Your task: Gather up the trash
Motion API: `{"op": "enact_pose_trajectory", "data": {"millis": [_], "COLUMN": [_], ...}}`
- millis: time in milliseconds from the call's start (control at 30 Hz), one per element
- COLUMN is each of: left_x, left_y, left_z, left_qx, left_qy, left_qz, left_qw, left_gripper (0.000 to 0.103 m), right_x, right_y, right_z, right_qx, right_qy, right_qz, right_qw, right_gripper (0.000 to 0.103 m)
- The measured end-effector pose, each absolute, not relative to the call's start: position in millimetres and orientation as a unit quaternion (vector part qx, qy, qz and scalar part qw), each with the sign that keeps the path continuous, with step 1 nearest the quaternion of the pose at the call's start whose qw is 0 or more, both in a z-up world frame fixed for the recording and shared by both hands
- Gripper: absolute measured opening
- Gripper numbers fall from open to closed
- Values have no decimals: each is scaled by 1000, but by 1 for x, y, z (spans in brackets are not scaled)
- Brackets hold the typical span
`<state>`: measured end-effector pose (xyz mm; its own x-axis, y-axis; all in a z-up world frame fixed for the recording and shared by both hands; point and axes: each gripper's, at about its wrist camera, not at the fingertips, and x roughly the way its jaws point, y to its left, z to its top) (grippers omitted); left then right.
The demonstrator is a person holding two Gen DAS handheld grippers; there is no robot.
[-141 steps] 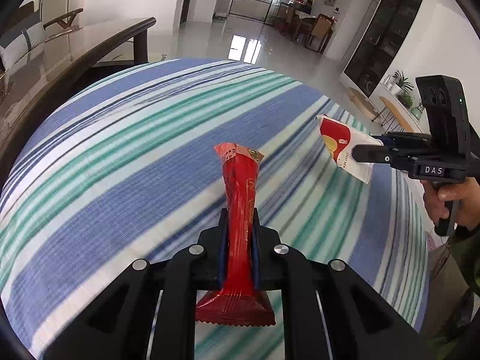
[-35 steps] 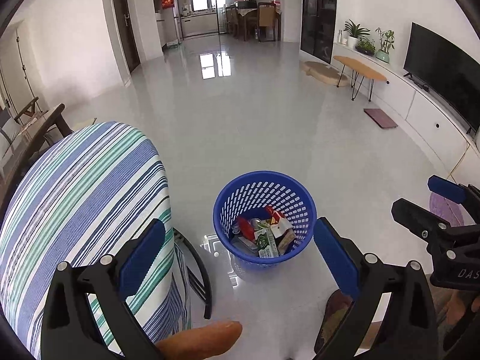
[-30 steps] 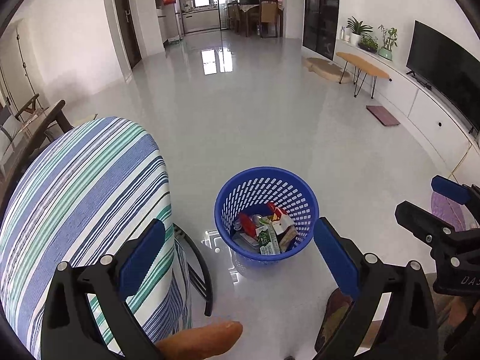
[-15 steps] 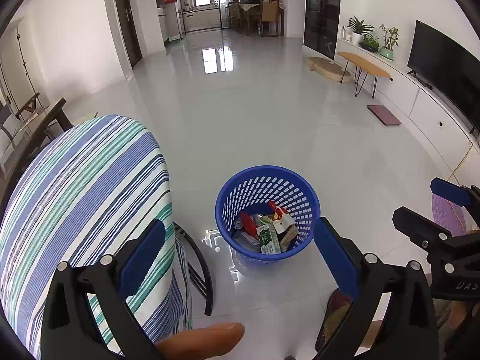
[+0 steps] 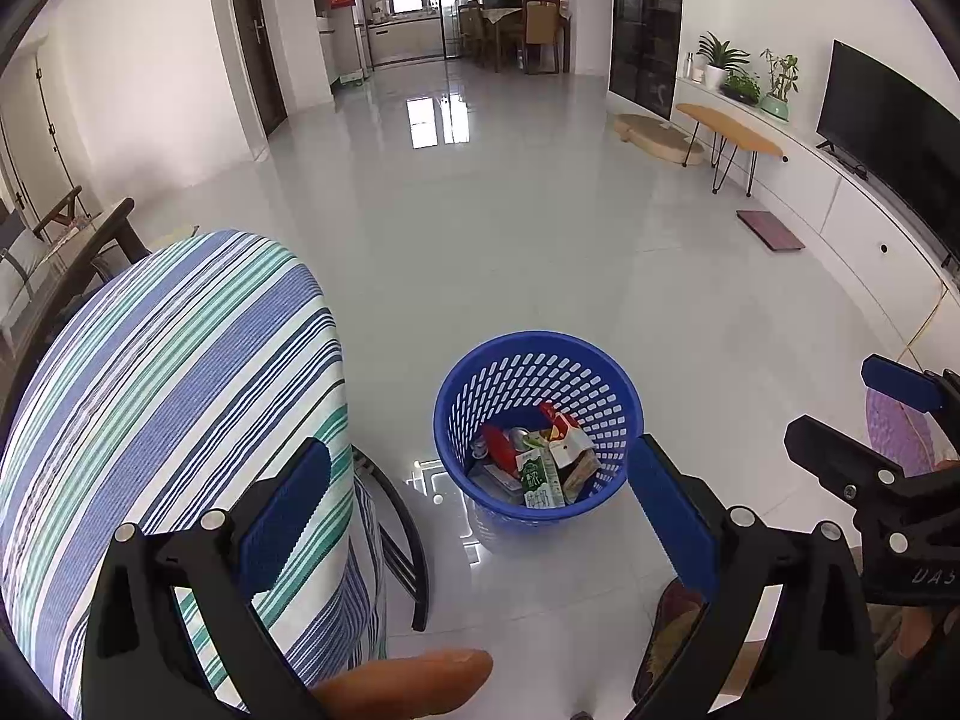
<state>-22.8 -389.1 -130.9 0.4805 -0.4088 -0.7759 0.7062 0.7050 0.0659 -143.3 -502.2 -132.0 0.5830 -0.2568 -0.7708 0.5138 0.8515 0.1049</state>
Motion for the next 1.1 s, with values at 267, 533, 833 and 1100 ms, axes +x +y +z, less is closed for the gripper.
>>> {"op": "enact_pose_trajectory", "data": {"millis": [267, 533, 833, 1100], "left_x": [-22, -22, -21, -20], "left_y": [-388, -388, -388, -387], "left_z": [-131, -131, -131, -131], "left_qx": [192, 193, 193, 194], "left_qy": [385, 385, 385, 384], "left_qz": [-332, -331, -331, -330], "left_qw": [839, 840, 840, 840], "left_gripper": [98, 98, 98, 98], "right_x": [-143, -144, -142, -141], "right_y": [-502, -501, -501, -502], "right_z": [-132, -132, -132, -131], "right_qx": [159, 159, 157, 155], "right_qy": [401, 400, 401, 401], "right_qz": [-219, -220, -217, -216], "right_qw": [875, 875, 876, 876], "right_gripper": [98, 98, 98, 98]}}
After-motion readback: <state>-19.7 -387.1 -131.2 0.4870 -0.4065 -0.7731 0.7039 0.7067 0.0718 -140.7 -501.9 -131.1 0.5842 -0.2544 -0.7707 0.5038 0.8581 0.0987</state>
